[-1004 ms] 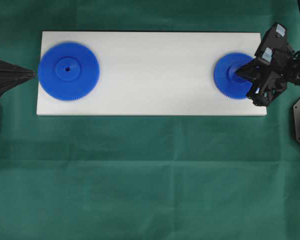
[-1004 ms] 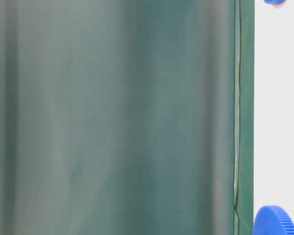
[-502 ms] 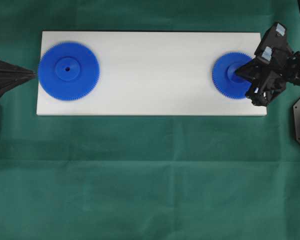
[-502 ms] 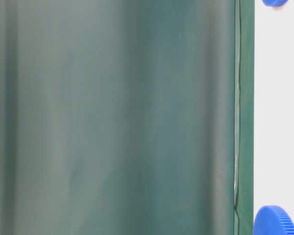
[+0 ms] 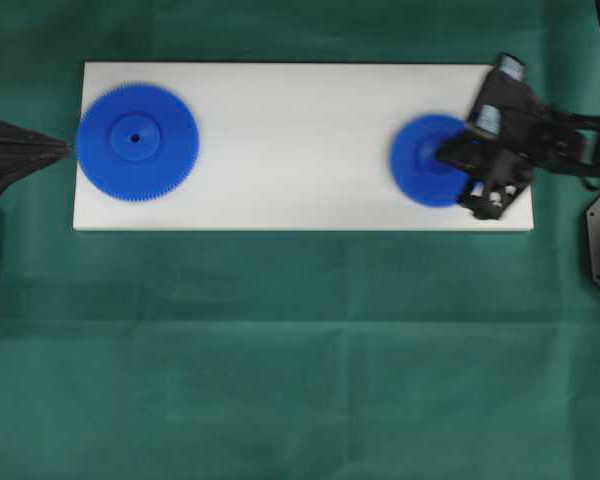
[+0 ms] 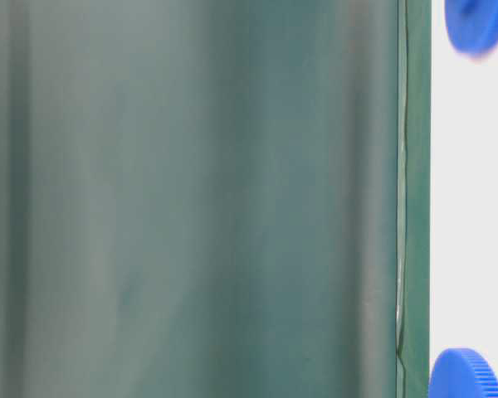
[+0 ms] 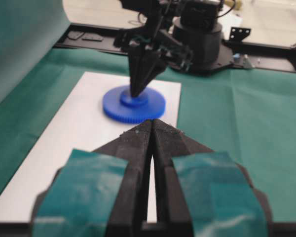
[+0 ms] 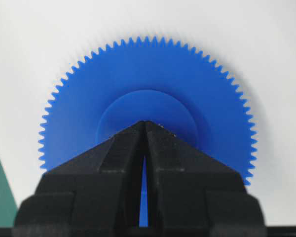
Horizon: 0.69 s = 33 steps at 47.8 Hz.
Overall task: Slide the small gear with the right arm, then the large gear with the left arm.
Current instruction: 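Slide the small gear left with the right gripper into the large gear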
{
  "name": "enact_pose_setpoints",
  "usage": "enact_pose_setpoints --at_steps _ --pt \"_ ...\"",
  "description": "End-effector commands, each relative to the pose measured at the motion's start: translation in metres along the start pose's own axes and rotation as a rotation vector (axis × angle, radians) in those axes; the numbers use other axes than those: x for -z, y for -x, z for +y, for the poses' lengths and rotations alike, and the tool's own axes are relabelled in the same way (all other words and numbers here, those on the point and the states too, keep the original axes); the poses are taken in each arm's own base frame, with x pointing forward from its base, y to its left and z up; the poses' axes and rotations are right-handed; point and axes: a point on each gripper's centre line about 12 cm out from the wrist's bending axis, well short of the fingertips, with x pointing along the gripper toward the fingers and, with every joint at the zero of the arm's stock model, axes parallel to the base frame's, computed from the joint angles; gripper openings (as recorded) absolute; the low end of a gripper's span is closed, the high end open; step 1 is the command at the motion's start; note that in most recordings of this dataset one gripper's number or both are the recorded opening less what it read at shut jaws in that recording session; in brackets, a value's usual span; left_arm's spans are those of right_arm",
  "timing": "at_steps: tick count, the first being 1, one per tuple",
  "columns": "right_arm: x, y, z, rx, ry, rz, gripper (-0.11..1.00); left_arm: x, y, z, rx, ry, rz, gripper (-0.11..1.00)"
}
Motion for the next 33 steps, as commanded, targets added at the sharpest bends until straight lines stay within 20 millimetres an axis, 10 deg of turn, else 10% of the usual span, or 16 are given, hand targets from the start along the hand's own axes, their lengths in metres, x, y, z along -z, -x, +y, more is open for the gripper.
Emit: enact_pose_setpoints --at_steps 1,16,33 --pt "-0.018 -0.017 0.010 -0.015 0.031 -0.011 0.51 -0.003 -0.002 0.000 -0.002 0.003 -0.005 0.00" --pt "-0.083 -0.088 0.054 -0.062 0.142 -0.035 0.51 -0.003 -0.002 0.000 -0.002 0.003 -0.006 0.00" --pt "-0.131 -0.121 0.094 -0.105 0.206 -0.103 0.51 -0.003 -0.001 0.000 -0.001 0.003 -0.011 0.00"
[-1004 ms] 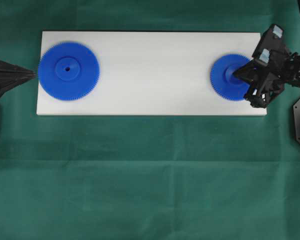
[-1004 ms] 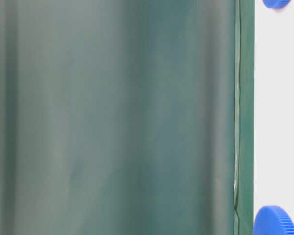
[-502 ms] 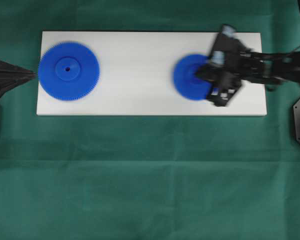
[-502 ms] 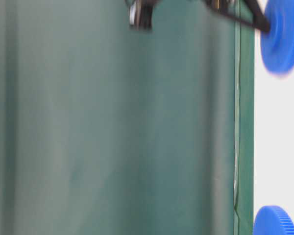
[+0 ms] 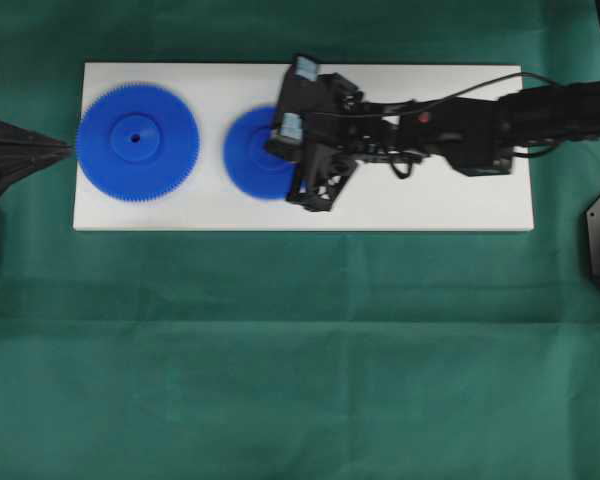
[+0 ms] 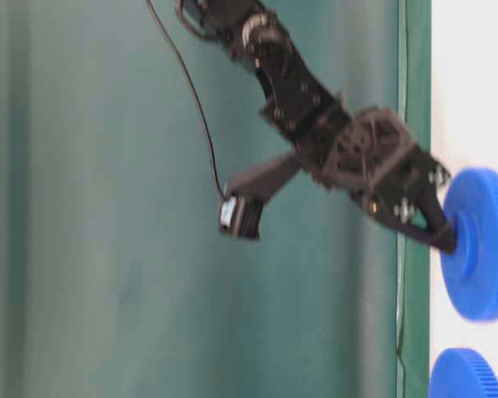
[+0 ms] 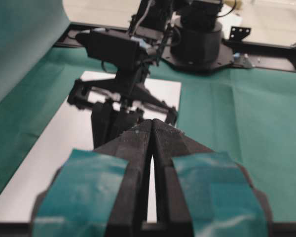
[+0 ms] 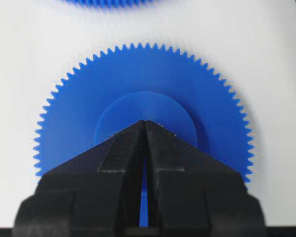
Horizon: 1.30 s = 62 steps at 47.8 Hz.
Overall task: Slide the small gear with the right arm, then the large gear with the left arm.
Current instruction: 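Slide the small gear left with the right gripper into the large gear, then hold the small gear meshed against the large gear with the right gripper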
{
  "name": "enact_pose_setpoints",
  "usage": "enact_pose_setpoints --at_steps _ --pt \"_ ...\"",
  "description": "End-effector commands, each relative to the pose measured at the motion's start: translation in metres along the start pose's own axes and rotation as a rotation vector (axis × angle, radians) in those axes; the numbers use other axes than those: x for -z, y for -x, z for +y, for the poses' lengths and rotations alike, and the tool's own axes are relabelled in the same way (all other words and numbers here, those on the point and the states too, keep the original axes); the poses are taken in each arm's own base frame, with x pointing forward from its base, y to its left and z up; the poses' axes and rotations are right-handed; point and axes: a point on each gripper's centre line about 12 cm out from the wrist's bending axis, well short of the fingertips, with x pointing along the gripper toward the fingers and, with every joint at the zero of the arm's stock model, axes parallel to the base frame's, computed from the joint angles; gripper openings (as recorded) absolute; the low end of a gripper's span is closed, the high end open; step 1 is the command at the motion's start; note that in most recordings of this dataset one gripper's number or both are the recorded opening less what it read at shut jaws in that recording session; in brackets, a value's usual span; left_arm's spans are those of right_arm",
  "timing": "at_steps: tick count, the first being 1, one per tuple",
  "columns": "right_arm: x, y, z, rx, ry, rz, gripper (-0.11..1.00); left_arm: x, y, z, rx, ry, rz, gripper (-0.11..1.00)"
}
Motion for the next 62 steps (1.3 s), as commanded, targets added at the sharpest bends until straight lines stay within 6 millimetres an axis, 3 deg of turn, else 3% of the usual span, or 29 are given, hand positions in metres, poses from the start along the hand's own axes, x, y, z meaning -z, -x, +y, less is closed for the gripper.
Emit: enact_pose_setpoints --at_steps 1,19,62 --pt "-0.012 -0.004 0.009 -0.013 0.021 -0.022 0.51 -0.003 -0.001 0.000 -0.002 0.001 -0.011 0.00" --pt "-0.036 -0.018 0.014 -0.021 0.058 -0.080 0.51 0.000 0.000 0.000 -0.002 0.003 -0.003 0.00" --pt "-0.036 -0.018 0.014 -0.019 0.062 -0.075 0.51 0.005 0.000 0.000 -0.003 0.003 0.032 0.00"
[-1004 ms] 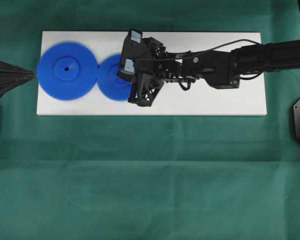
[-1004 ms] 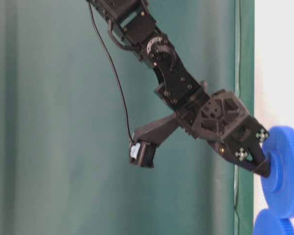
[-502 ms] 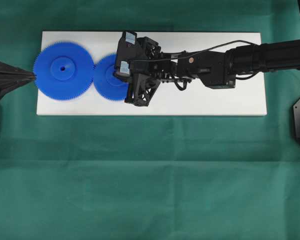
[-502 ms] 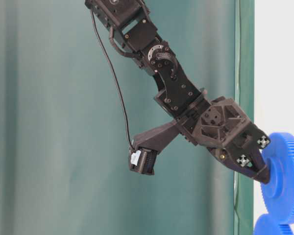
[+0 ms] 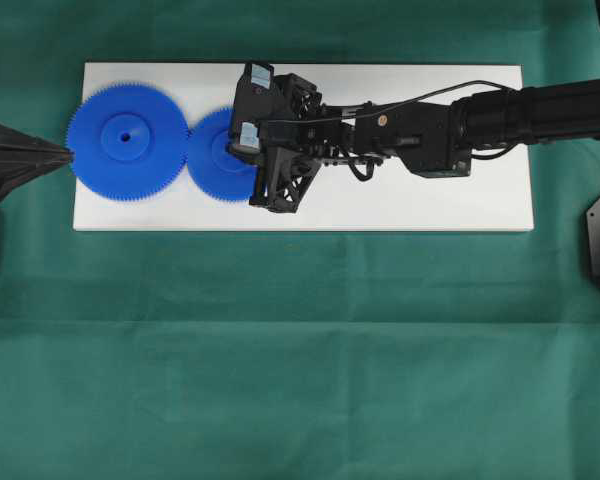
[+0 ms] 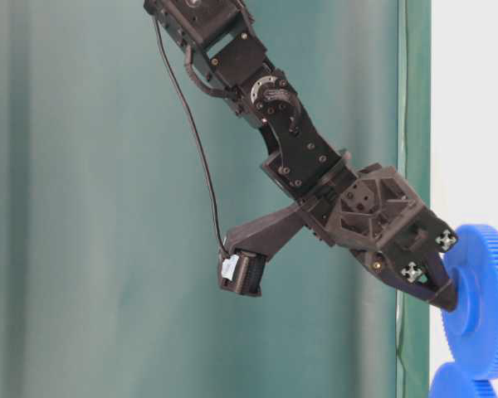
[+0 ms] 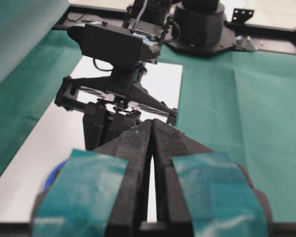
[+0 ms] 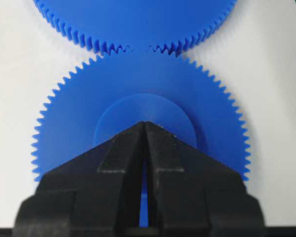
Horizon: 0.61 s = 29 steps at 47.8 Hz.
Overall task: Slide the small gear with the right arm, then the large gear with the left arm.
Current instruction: 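Hold the small gear meshed against the large gear with the right gripper, then slide the small gear back right to its start spot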
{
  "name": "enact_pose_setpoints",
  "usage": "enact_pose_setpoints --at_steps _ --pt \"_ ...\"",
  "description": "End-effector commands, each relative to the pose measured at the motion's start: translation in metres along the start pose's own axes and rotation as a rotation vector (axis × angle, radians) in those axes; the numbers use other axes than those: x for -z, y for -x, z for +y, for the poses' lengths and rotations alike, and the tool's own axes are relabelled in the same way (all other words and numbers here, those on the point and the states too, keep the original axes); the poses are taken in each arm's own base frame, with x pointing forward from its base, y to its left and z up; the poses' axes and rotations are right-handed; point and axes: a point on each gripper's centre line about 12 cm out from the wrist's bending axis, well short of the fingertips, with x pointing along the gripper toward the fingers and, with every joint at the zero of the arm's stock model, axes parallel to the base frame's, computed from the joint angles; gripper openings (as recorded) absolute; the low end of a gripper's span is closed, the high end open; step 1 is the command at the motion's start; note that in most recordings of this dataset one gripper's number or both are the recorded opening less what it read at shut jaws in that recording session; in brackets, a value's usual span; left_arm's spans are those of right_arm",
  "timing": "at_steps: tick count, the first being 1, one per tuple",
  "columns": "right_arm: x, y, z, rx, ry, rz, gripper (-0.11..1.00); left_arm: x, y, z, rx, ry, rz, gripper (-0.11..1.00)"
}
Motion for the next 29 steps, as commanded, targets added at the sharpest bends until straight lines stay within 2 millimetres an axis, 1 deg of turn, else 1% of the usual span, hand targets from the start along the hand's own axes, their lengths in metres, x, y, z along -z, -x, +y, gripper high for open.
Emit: enact_pose_setpoints --at_steps 1,12,20,25,29 --pt "-0.011 0.005 0.003 -0.006 0.004 -0.029 0.51 -0.006 -0.001 0.000 -0.001 0.001 -0.017 0.00" --pt "-0.011 0.005 0.003 -0.006 0.004 -0.029 0.51 -0.005 0.000 0.000 -0.001 0.001 -0.014 0.00" --pt "-0.005 0.006 0.000 0.001 0.001 -0.008 0.51 -0.005 0.001 0.000 -0.001 0.002 -0.008 0.00" --pt "0.001 0.014 -0.004 0.013 -0.005 0.019 0.51 -0.005 0.003 0.000 -0.001 0.002 0.001 0.00" --pt "0.010 0.025 -0.009 0.022 -0.012 0.042 0.51 -0.006 0.006 0.000 -0.002 0.002 -0.003 0.00"
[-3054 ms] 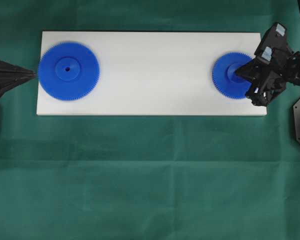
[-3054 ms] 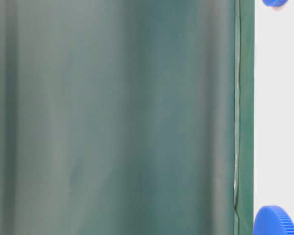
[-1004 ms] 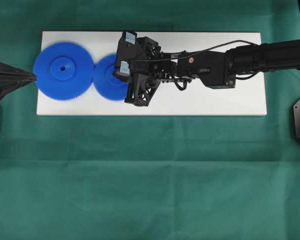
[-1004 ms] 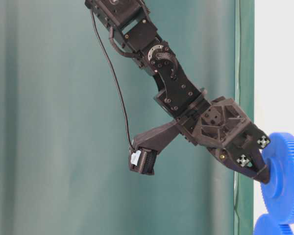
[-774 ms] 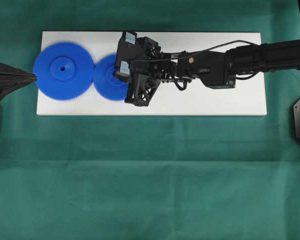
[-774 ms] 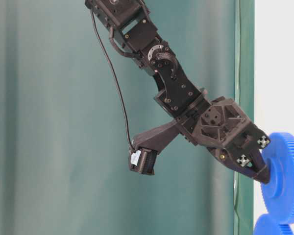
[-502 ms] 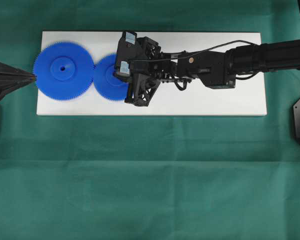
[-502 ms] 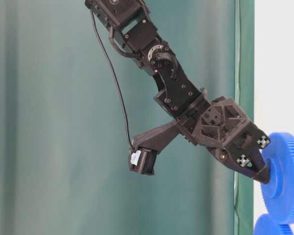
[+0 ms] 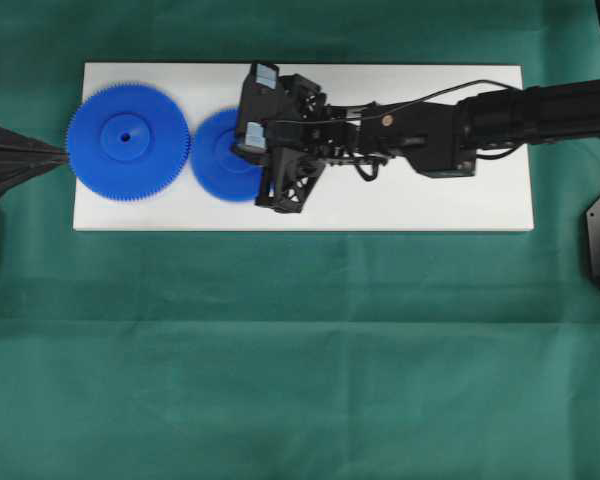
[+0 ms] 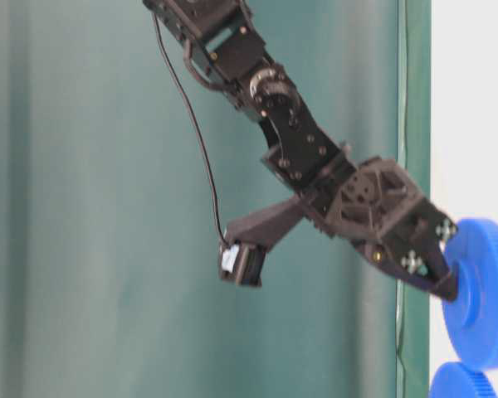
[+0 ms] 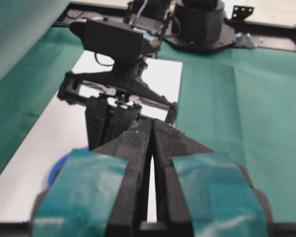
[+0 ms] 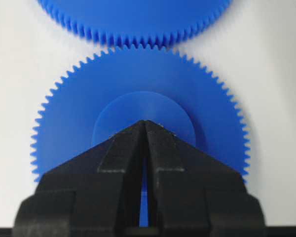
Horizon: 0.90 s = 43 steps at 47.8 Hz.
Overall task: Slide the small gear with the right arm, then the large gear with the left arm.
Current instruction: 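Slide the small gear back right to its start spot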
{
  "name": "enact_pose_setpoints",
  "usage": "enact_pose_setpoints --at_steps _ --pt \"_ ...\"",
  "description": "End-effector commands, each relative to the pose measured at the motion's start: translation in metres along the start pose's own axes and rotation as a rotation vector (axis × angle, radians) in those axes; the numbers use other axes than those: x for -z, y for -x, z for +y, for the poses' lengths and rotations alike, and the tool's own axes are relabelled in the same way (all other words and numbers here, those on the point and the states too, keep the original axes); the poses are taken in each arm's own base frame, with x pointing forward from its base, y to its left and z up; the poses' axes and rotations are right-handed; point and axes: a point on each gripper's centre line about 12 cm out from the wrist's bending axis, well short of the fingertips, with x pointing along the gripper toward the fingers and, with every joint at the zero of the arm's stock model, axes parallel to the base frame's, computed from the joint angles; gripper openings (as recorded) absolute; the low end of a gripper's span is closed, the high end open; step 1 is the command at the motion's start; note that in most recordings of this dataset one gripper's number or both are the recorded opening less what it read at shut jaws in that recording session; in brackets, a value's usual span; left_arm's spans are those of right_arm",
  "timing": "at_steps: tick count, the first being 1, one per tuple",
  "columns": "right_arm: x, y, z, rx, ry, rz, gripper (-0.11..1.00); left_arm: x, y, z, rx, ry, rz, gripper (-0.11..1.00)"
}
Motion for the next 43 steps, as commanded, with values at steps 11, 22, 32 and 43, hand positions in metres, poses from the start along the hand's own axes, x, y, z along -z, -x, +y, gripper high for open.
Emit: enact_pose_setpoints --at_steps 11,22,32,43 --pt "0.048 0.057 -0.022 0.040 -0.065 0.079 0.51 -0.005 0.005 0.000 -0.001 0.005 -0.018 0.00" --pt "0.103 0.103 -0.043 0.089 -0.162 0.153 0.51 0.004 0.007 0.001 -0.003 0.005 0.008 0.00" --pt "0.149 0.139 -0.057 0.133 -0.255 0.195 0.51 0.003 0.007 0.000 -0.002 0.005 0.003 0.00" --pt "0.182 0.170 -0.063 0.165 -0.308 0.195 0.51 0.003 0.006 0.001 -0.003 0.003 0.006 0.00"
